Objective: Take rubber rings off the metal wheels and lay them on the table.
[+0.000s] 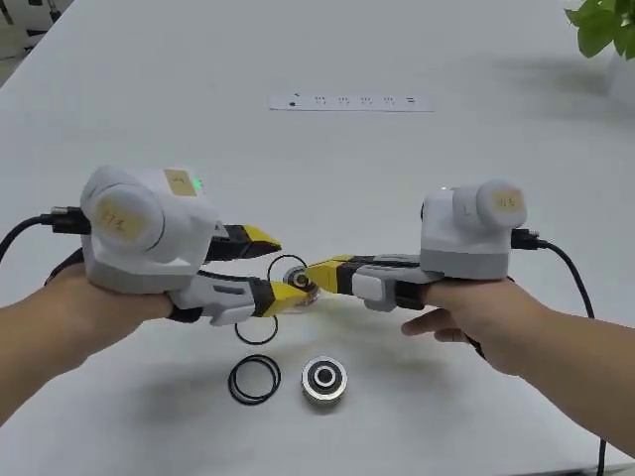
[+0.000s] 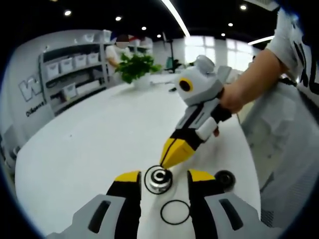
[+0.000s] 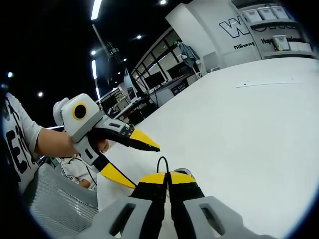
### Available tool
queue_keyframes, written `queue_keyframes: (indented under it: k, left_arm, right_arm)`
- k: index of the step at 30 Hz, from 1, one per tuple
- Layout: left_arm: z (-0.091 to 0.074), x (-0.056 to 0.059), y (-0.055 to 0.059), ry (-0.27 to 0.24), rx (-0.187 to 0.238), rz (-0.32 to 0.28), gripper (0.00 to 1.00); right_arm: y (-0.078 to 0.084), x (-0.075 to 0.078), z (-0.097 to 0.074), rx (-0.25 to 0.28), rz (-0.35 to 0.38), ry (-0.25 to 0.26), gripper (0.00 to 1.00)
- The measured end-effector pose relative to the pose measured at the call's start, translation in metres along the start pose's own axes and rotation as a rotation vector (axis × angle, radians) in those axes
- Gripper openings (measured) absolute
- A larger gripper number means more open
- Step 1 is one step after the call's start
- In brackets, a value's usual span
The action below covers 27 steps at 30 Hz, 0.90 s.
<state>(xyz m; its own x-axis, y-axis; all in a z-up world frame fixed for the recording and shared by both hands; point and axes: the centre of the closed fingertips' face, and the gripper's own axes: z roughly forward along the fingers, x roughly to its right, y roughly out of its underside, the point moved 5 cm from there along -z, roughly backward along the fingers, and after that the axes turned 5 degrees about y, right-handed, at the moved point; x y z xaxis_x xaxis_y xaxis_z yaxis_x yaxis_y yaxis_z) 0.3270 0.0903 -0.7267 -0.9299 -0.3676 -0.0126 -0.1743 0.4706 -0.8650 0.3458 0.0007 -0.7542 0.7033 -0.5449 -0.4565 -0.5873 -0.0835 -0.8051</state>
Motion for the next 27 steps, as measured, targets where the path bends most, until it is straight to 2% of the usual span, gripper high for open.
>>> queue_keyframes:
  k: [16,27]
  left_arm:
    - [-0.018,0.002,0.006,-0.009,0.015,-0.009,0.48]
    - [-0.026,0.005,0.013,-0.011,0.007,-0.017,0.53]
  right_arm:
    - [0.001,-0.013,0.003,-0.008,0.011,-0.028,0.00]
    - [0.006,-0.020,0.004,-0.035,0.011,-0.052,0.00]
